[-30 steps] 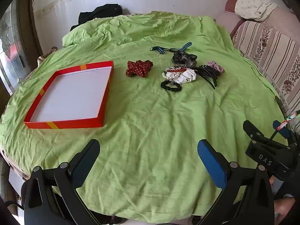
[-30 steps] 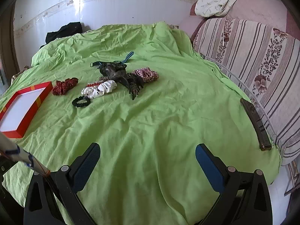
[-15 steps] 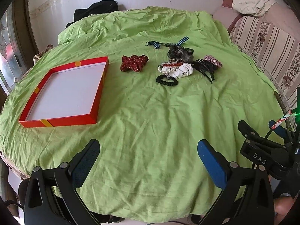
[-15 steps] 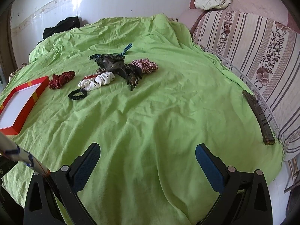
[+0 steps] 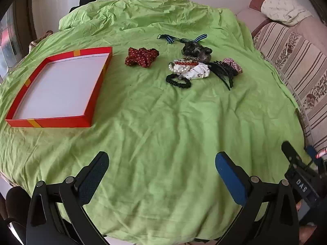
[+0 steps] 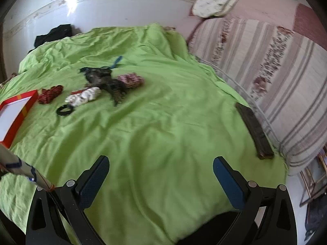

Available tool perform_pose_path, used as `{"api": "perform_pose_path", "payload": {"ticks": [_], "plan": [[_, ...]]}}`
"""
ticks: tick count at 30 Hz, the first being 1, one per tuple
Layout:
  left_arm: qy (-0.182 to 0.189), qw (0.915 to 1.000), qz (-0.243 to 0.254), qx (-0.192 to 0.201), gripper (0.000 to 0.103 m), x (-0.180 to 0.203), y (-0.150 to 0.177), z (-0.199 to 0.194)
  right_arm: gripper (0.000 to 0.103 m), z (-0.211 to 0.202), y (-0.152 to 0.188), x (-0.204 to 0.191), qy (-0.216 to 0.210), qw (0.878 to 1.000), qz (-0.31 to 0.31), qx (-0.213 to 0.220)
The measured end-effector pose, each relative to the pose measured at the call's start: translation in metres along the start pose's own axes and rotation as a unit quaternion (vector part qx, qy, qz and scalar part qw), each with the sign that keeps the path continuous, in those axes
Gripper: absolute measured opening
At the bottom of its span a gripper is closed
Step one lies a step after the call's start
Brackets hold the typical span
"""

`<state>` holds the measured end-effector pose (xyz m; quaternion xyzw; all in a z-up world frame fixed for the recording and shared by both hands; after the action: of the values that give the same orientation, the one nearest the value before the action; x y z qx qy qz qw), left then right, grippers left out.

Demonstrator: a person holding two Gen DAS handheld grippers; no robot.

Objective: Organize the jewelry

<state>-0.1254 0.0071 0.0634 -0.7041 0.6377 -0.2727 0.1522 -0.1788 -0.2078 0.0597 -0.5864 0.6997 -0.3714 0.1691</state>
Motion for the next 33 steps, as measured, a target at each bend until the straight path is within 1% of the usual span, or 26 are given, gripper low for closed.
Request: {"api": "perform_pose_path", "payload": {"ticks": [5,9,15,23,33], "plan": [[-0.001,0.9998,0.015,0.014,0.103,0.009,0.000,-0.009,0.103,0.003,0.005,0.015,0.003,1.000,0.026,-0.013],[-0.006,0.9995,0.017,0.026,0.103,0.009,-0.001,-0.017,0.103,0.000,0.004,0.010,-0.003,1.000,0.021,-0.007],[-0.006,0.9995,0.013,0.027,0.103,0.007,-0.003,-0.021,0.103,-0.004,0.004,0.002,-0.005,1.000,0.002,0.004],[-0.012,0.9991,0.018,0.036,0.103,0.009,-0.004,-0.024,0.103,-0.001,0.007,0.009,-0.003,1.000,0.025,-0.005],[-0.018,0.9988,0.027,0.035,0.103,0.012,-0.003,-0.021,0.103,0.008,0.011,0.006,-0.010,1.000,0.020,-0.012]]}}
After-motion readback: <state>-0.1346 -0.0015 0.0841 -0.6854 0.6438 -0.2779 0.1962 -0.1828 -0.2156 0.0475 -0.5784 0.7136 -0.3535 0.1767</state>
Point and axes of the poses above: each gripper's, at about its wrist camera, not at the fingertips, and z roughly the way its jaws point, x to its right, y to its underside, the point moved 2 cm from there along z, roughly the way its jaws point, and after that the axes turned 7 degrees about -z, right-handed, at the moved point
